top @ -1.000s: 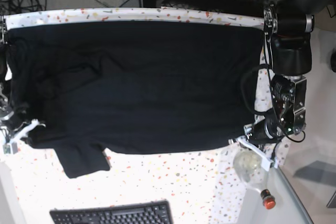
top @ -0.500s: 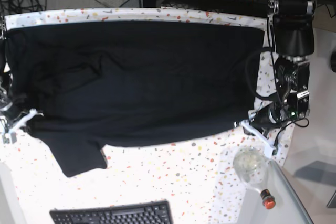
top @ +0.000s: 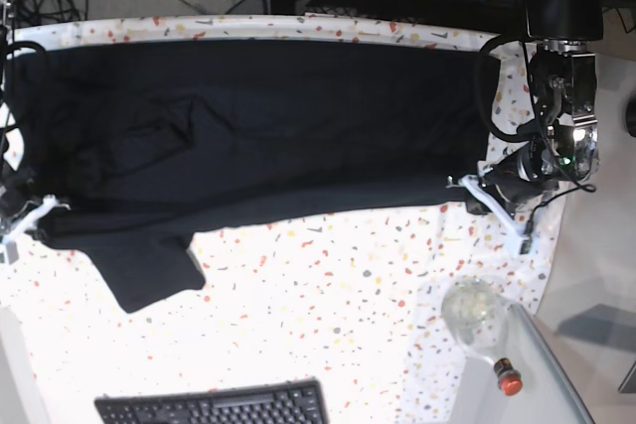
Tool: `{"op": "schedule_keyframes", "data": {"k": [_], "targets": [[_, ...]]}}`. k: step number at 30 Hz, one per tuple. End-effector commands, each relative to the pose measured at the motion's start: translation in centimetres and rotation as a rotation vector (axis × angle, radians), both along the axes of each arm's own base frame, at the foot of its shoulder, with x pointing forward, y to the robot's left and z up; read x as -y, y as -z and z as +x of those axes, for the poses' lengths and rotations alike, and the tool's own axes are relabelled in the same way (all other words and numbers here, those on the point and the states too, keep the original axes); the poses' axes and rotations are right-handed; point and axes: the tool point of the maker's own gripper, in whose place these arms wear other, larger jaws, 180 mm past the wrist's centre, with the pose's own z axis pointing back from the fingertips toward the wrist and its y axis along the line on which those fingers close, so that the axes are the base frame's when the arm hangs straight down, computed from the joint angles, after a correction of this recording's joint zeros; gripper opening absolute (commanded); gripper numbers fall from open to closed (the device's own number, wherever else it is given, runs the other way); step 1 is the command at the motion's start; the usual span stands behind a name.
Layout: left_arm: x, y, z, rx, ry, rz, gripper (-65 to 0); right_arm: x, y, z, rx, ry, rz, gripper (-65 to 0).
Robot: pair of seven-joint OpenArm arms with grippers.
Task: Layout the t-shirt on the table in an organized manner, then fold the t-shirt properly
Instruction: 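Fold the shirt lengthwise with both grippers toward the collar edge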
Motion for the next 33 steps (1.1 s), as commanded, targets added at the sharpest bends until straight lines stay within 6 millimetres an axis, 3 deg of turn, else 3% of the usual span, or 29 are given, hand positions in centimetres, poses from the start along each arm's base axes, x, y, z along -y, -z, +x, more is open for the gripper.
{"op": "schedule_keyframes", "data": {"k": [1,6,17,26,33], "targets": [[-1.7,-1.9,0.5,0.035,-0.023,0.035,-65.0,1.3,-2.1,0.8,0.049,0.012,-0.022,-65.0],[-1.9,-2.9,-1.1,0.034,-0.017,0.057,-65.0,1.4,-2.3,-1.1,-0.005,0.031,-0.02,-65.0],[-2.3,0.1,-5.5,-0.07,-0.019,0.064,-65.0,0.7,-0.6,-6.3,-0.122,0.087,0.016,-65.0],[-2.2,0.8,-6.1,-0.095,-0.015,0.07,-65.0,0.1,0.9,-9.3,-0.218,0.072,0.007,-65.0],[-2.8,2.8,-7.0,-0.156,-0.044,0.052,-65.0,-0.6,2.1,-10.5,-0.274,0.074,0.025,-65.0]]}}
